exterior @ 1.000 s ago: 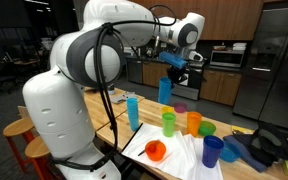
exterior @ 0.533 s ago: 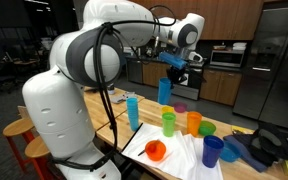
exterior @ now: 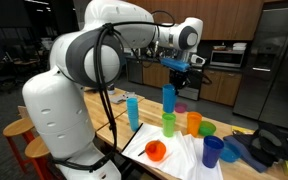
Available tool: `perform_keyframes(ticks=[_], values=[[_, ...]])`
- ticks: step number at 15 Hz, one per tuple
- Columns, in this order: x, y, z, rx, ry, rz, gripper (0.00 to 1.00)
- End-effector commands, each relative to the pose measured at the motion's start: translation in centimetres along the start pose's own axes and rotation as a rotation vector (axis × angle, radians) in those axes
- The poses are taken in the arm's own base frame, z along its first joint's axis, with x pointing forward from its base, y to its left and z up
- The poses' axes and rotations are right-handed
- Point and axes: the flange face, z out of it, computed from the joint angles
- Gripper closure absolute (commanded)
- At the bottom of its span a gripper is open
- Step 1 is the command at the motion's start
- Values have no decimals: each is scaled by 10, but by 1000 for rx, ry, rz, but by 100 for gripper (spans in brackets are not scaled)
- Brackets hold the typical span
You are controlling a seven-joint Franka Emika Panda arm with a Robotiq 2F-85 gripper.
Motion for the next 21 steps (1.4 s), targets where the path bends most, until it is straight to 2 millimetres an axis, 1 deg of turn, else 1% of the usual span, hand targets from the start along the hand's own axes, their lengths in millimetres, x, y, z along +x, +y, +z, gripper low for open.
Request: perform_keyframes(ticks=[1,7,13,19,21], values=[[-6,7,1,-26,3,17,99],[-1,12,14,-67,33,47,99],[4,14,27,-57,59,67,99],[9,-2,38,-69,81,51,99],[9,-11,39,-78,87,33,99]])
